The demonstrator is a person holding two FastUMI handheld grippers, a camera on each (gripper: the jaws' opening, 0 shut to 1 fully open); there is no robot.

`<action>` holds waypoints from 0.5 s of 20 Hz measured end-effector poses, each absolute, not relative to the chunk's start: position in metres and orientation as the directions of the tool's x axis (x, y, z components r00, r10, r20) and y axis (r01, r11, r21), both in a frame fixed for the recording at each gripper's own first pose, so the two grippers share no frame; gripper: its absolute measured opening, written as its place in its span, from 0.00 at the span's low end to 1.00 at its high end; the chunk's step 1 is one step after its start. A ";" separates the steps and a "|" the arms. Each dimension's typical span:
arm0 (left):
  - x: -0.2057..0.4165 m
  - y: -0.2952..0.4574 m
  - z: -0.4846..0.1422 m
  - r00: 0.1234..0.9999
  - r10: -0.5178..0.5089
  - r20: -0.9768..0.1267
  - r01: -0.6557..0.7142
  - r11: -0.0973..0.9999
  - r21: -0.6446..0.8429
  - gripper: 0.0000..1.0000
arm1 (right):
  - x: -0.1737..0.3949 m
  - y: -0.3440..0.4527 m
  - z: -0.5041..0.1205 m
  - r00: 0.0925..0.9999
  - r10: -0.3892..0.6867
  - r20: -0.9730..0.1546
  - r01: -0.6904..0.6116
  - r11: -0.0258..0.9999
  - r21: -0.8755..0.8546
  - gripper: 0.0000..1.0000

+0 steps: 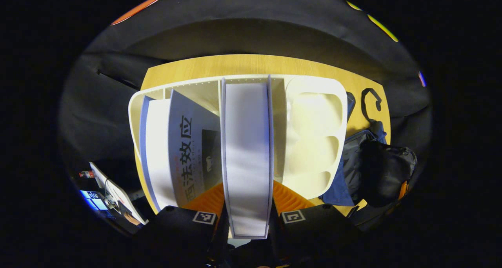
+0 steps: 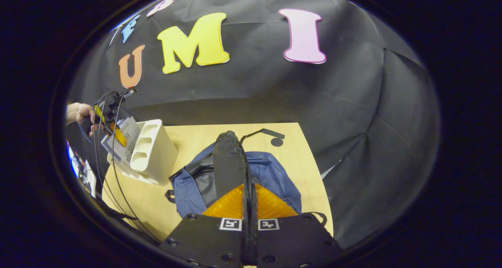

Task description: Open the schoolbag, grab two books from the bookshelf and put them into the schoolbag.

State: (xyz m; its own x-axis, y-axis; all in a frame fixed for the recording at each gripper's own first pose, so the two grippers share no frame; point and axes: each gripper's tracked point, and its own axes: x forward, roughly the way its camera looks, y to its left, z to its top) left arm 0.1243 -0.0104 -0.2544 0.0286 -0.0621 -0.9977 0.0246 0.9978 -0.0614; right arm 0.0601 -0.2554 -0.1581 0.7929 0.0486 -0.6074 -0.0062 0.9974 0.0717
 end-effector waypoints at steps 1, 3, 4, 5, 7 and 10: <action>0.123 -0.013 -0.249 0.032 -0.063 -0.998 0.026 0.998 -0.062 0.46 | 0.060 -0.255 -0.159 0.794 0.049 -0.606 -0.005 0.997 0.073 0.00; 0.116 -0.014 -0.237 0.048 -0.078 -0.996 0.041 0.996 -0.076 0.48 | 0.061 -0.253 -0.161 0.797 0.045 -0.602 -0.005 0.998 0.068 0.00; 0.112 -0.015 -0.228 0.062 -0.089 -0.994 0.042 0.995 -0.086 0.43 | 0.062 -0.253 -0.160 0.797 0.042 -0.602 -0.005 0.998 0.063 0.00; 0.104 -0.015 -0.217 0.075 -0.100 -0.992 0.042 0.994 -0.097 0.46 | 0.061 -0.252 -0.159 0.798 0.041 -0.601 -0.007 0.998 0.059 0.00; 0.085 -0.012 -0.190 0.107 -0.131 -0.986 0.050 0.991 -0.126 0.43 | 0.060 -0.250 -0.158 0.800 0.040 -0.599 -0.013 0.999 0.049 0.00; 0.051 -0.002 -0.154 0.149 -0.175 -0.973 0.050 0.984 -0.169 0.42 | 0.059 -0.248 -0.159 0.802 0.039 -0.596 -0.013 0.999 0.048 0.00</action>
State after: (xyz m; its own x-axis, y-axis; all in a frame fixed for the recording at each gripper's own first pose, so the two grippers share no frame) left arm 0.0512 -0.0020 -0.1536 0.1489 -0.1746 -0.9733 0.0498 0.9844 -0.1690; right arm 0.0594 -0.2476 -0.1592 0.8017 0.0391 -0.5964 -0.0128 0.9987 0.0484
